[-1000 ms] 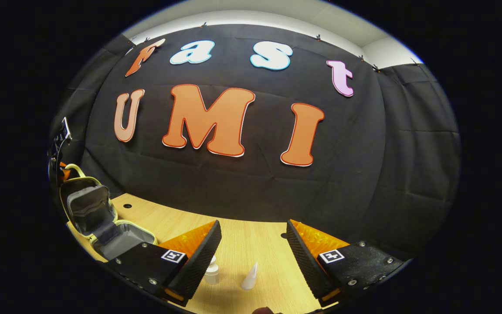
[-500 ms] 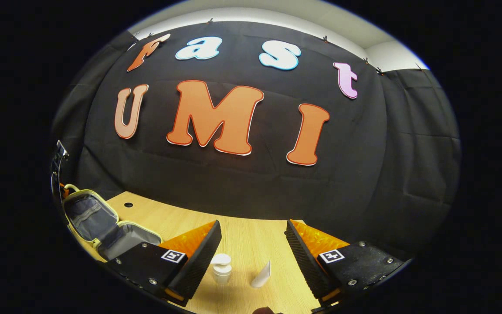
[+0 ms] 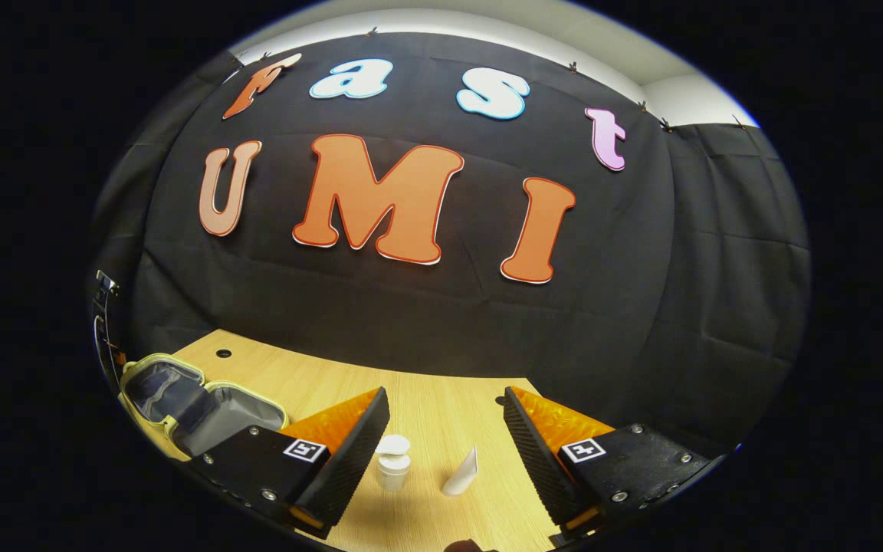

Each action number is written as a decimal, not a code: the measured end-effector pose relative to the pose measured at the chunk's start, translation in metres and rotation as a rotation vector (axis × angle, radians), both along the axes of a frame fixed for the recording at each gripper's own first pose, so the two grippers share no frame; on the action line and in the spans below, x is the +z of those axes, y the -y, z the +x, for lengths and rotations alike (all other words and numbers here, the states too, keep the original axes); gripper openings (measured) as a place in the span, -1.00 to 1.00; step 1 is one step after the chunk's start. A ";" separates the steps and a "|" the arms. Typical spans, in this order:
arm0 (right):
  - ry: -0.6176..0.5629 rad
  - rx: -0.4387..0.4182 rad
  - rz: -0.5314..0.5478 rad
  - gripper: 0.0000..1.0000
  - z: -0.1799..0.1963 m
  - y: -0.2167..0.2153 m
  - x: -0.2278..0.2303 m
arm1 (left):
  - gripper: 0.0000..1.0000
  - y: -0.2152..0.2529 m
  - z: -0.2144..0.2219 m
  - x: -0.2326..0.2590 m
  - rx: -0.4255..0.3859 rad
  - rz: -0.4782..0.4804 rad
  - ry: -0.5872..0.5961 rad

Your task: First open the suitcase, pack the skin care products into it, and then close the suitcase.

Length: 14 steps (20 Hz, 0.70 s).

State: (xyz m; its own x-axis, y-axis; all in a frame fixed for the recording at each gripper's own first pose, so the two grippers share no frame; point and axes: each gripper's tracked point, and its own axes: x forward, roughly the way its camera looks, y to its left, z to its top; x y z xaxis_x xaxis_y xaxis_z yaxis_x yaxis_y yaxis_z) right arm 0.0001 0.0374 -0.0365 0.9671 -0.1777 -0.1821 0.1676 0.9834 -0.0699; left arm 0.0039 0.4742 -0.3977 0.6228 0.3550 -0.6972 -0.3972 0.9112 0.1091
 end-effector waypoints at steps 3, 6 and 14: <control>0.010 0.015 0.002 0.92 0.001 -0.002 0.001 | 0.30 0.016 0.008 0.034 -0.023 0.026 0.088; 0.018 0.031 0.002 0.92 0.003 0.003 0.001 | 0.80 0.040 0.010 0.077 -0.024 0.031 0.178; 0.072 0.102 -0.009 0.92 0.012 0.029 0.001 | 0.93 0.156 0.015 0.207 -0.106 0.033 0.417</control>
